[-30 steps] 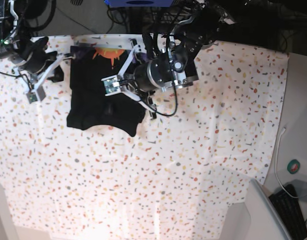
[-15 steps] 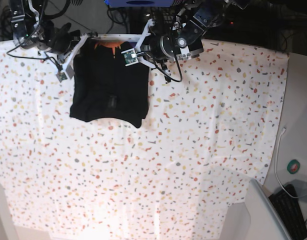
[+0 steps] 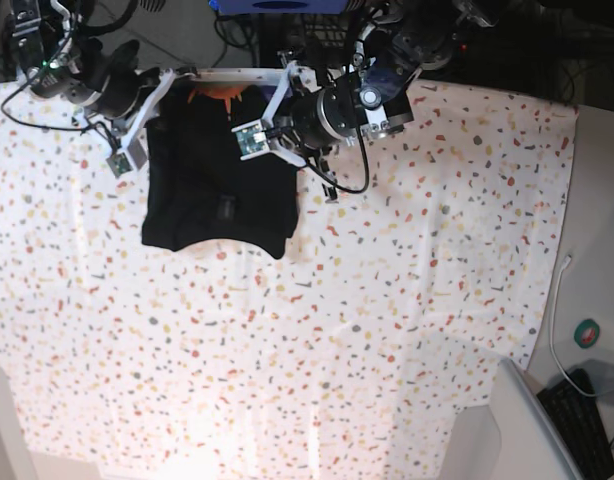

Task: Layout the t-shirt on the table in an organized manner, then fold the t-shirt properly

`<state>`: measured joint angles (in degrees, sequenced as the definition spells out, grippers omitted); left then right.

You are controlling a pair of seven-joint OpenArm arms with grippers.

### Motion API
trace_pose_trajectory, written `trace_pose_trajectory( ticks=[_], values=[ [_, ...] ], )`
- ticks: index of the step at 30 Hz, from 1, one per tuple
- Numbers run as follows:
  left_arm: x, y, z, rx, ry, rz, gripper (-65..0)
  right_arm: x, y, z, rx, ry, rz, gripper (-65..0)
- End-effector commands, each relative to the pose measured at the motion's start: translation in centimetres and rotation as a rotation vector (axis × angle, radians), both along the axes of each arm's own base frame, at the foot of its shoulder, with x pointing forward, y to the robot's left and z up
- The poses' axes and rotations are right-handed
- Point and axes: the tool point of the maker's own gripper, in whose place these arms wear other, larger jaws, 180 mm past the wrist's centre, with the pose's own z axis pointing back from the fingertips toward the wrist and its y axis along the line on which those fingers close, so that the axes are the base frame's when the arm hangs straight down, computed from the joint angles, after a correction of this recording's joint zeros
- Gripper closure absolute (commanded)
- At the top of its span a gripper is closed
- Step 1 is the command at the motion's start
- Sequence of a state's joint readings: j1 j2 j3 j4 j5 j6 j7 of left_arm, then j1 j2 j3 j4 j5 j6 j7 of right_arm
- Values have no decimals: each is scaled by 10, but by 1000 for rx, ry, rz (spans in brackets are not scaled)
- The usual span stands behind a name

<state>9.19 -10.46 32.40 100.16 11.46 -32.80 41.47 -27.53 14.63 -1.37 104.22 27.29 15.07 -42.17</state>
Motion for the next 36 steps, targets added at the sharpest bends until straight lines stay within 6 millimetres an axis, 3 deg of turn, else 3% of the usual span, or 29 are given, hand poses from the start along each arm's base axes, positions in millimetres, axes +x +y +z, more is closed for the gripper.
trace_pose_trajectory(
  ticks=[1, 5, 6, 10, 14, 16, 19, 23, 26, 31, 33, 36],
  values=[
    [3, -7, 8, -32, -14, 2, 0, 14, -2, 9, 1, -46, 0, 0],
    [7, -18, 3, -49, 6, 16, 0, 40, -6, 8, -14, -52, -2, 0],
    [11, -18, -6, -35, 22, 35, 0, 46, -8, 3, -17, -45, -8, 0],
    [25, 1, -39, 39, 57, 157, 0, 57, -24, -22, -35, 16, -51, 0],
    [22, 6, -45, 53, 67, 163, 0, 65, -43, -35, -58, 12, -82, 0],
    [22, 6, -45, 53, 69, 166, 0, 69, -47, -34, -63, 6, -85, 0],
    [25, 9, -40, 49, 51, 168, 0, 75, -39, -14, -54, -53, -62, 0],
    [17, 11, -18, 14, 7, 155, 0, 82, -20, 25, -44, -140, -4, 0],
    [1, 18, -7, 4, -7, 141, 0, 99, -9, 39, -24, -180, -3, 0],
    [-23, 40, -14, 39, 19, 178, 0, 131, -25, 16, -34, -129, -55, 0],
    [-32, 51, -20, 66, 32, 183, 0, 138, -33, 1, -37, -93, -84, 0],
    [-44, 62, -22, 87, 44, 189, 0, 143, -41, -5, -36, -105, -107, 0]
  ],
)
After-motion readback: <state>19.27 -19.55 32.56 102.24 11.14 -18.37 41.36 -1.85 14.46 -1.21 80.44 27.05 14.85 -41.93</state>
